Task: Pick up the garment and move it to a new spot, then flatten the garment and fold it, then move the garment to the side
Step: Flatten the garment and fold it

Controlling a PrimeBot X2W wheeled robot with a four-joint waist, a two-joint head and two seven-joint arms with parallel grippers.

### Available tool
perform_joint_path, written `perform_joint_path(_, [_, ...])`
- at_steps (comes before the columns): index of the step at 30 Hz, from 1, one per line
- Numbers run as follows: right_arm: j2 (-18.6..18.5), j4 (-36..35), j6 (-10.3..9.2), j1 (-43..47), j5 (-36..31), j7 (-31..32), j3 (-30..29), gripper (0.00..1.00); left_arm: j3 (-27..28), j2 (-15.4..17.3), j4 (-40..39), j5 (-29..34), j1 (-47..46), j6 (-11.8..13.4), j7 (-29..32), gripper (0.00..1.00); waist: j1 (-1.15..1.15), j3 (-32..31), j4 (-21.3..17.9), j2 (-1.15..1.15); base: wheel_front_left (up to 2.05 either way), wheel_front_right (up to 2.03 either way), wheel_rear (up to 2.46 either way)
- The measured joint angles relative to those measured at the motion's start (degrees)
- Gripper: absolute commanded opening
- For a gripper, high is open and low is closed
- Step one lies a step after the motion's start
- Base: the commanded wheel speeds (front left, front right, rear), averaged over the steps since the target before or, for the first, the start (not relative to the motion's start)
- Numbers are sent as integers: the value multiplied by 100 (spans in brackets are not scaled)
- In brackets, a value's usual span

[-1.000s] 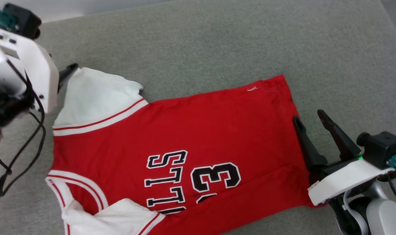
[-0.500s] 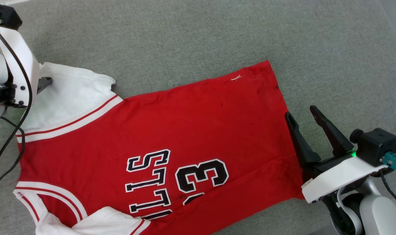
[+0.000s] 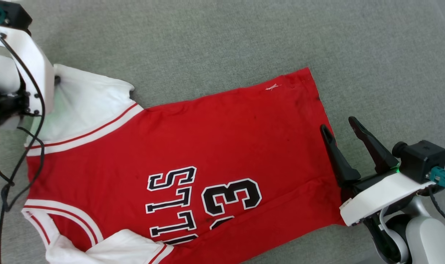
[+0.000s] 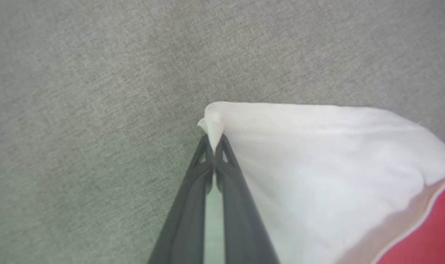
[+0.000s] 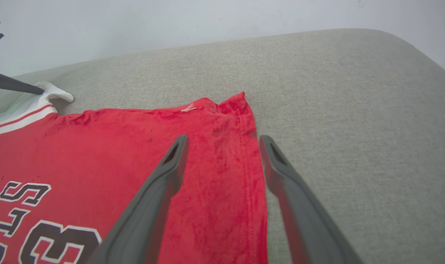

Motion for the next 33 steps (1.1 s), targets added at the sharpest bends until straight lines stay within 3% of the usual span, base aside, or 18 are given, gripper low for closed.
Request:
perform_joint_path(5, [-226, -30, 0, -5, -25, 294, 2, 100, -32, -96, -90, 3, 113, -107, -436, 0, 0, -233, 112, 0, 0, 0, 0])
perform_joint_path(9, [-654, -83, 0, -55, -22, 879, 54, 100, -104, -60, -394, 175, 218, -142, -808, 0, 0, -412, 292, 0, 0, 0, 0])
perform_joint_path(19, [-1711, -64, 2, -816, 505, 3349, -119, 100, -221, 9, -1803, 211, 835, -181, -1527, 0, 0, -676, 906, 0, 0, 0, 0])
perform_joint_path(20, [-1842, 55, 0, -1105, 599, 3841, -181, 100, -229, 32, -2135, 210, 984, -152, -1607, 0, 0, -679, 1030, 0, 0, 0, 0])
perform_joint_path(26, [-2187, 394, 1, -1891, 735, 4990, 20, 100, -192, 147, -3081, 155, 1363, 138, -1692, 0, 0, -561, 1355, 0, 0, 0, 0])
perform_joint_path(33, [-2312, 1068, 0, -2509, 664, 5356, 248, 100, -144, 301, -3983, 243, 1628, 414, -1820, 0, 0, -322, 1661, 0, 0, 0, 0])
